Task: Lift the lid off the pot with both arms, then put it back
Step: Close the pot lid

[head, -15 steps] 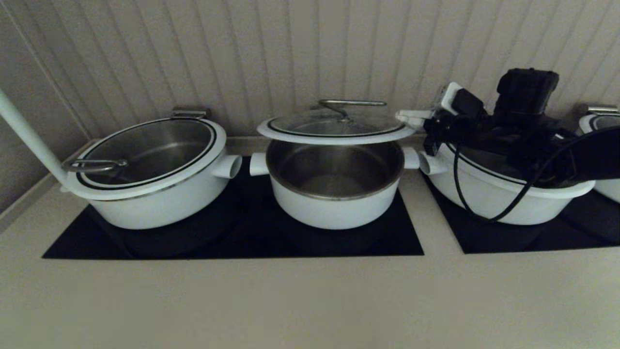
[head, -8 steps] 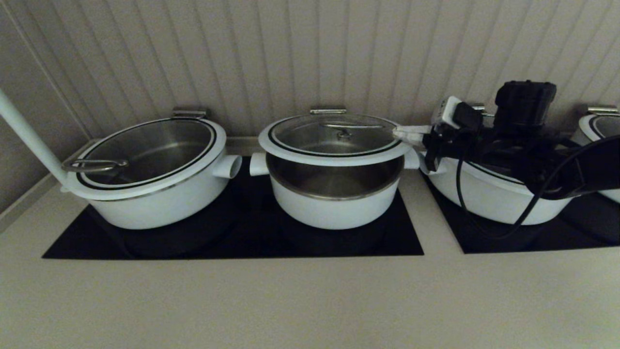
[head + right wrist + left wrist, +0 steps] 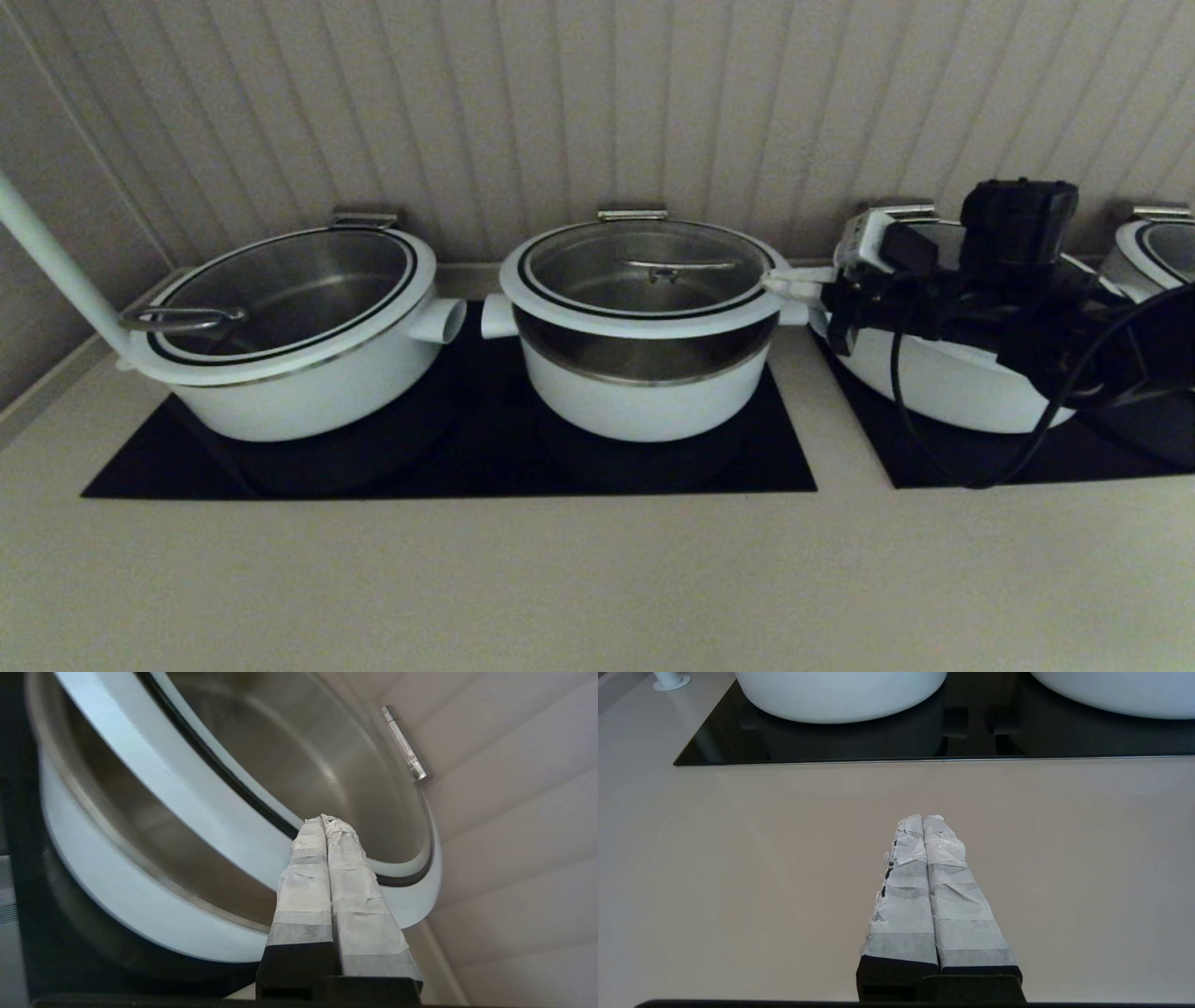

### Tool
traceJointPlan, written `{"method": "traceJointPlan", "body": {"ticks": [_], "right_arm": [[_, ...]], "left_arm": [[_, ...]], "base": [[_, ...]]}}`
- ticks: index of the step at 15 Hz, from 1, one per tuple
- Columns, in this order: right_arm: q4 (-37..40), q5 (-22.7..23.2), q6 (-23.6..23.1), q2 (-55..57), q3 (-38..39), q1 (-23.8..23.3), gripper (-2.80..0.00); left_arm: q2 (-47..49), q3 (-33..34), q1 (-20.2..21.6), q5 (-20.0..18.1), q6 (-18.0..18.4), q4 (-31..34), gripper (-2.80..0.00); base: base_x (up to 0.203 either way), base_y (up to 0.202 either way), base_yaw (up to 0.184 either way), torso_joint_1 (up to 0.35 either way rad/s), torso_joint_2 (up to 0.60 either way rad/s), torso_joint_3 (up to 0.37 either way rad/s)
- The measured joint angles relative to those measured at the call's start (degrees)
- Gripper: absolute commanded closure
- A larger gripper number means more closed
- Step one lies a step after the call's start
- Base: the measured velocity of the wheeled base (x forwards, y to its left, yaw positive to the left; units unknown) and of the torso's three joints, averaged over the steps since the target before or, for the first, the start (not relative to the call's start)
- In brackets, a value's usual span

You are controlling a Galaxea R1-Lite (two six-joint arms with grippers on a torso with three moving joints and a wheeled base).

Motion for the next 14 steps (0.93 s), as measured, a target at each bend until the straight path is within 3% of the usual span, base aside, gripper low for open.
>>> {"method": "traceJointPlan", "body": {"ticks": [14], "right_arm": [[-2.32,0.0,-0.06,-0.22,6.64,1.1,0.0]], "left_arm": [[-0.02,0.0,0.0,0.05,-0.01,0.04,0.0]], "base": [[0.0,0.0,0.0,0.0,0.0,0.0]]}}
